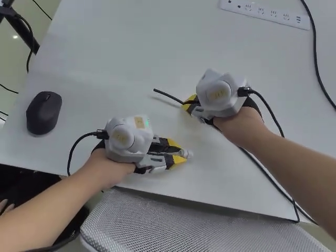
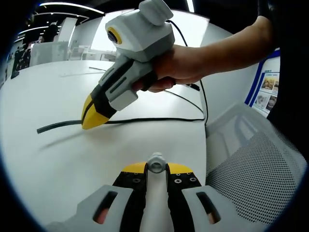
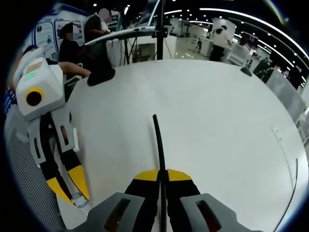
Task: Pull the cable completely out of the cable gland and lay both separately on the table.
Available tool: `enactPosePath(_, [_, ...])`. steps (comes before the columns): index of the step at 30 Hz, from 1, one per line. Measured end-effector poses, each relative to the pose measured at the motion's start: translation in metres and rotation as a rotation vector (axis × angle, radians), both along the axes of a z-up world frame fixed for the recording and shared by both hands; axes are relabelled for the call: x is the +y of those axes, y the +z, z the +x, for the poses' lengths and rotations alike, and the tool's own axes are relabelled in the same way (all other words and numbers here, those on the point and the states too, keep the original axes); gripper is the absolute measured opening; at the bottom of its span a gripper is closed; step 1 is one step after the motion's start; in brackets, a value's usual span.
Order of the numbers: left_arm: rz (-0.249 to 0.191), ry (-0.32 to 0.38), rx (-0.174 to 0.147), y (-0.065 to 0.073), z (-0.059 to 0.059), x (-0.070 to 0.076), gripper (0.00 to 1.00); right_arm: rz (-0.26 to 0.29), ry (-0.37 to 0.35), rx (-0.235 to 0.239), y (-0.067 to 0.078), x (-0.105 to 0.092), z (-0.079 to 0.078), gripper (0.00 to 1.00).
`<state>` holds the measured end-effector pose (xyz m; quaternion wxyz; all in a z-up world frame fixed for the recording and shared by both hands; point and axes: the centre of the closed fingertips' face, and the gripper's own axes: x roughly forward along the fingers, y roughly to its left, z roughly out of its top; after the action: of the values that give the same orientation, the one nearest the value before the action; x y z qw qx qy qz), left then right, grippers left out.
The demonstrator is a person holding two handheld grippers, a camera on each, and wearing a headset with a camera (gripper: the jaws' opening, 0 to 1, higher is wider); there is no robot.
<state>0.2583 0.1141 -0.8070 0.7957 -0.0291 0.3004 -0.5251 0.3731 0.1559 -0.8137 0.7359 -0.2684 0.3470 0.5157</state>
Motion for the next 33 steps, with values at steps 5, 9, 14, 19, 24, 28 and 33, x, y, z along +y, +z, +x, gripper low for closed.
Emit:
enactPosePath(5, [0.008, 0.007, 0.003, -0.0031, -0.0003, 0.0027, 0.15, -0.001, 0.011, 0.001, -0.0021, 0.0013, -0.0038, 0.00])
enactPosePath(9, [0.014, 0.009, 0.008, -0.0060, -0.0007, 0.0048, 0.15, -0.003, 0.010, 0.009, -0.0051, 0.0019, -0.0049, 0.00])
enactPosePath(14, [0.024, 0.011, 0.004, -0.0069, -0.0004, 0.0071, 0.15, 0.011, -0.003, 0.008, -0.0050, 0.0025, -0.0046, 0.00])
enactPosePath(19, [0.025, 0.014, 0.008, -0.0069, 0.0000, 0.0068, 0.15, 0.018, -0.013, 0.015, -0.0057, 0.0020, -0.0035, 0.00])
enactPosePath(24, [0.033, 0.017, 0.008, -0.0072, 0.0004, 0.0068, 0.16, 0.013, -0.007, 0.017, -0.0062, 0.0018, -0.0038, 0.01])
enactPosePath(28, [0.040, 0.013, 0.004, -0.0076, 0.0004, 0.0064, 0.16, 0.017, -0.008, 0.019, -0.0061, 0.0014, -0.0044, 0.01])
enactPosePath(33, [0.043, 0.010, -0.006, -0.0069, -0.0001, 0.0054, 0.16, 0.011, -0.009, 0.022, -0.0061, 0.0018, -0.0045, 0.01])
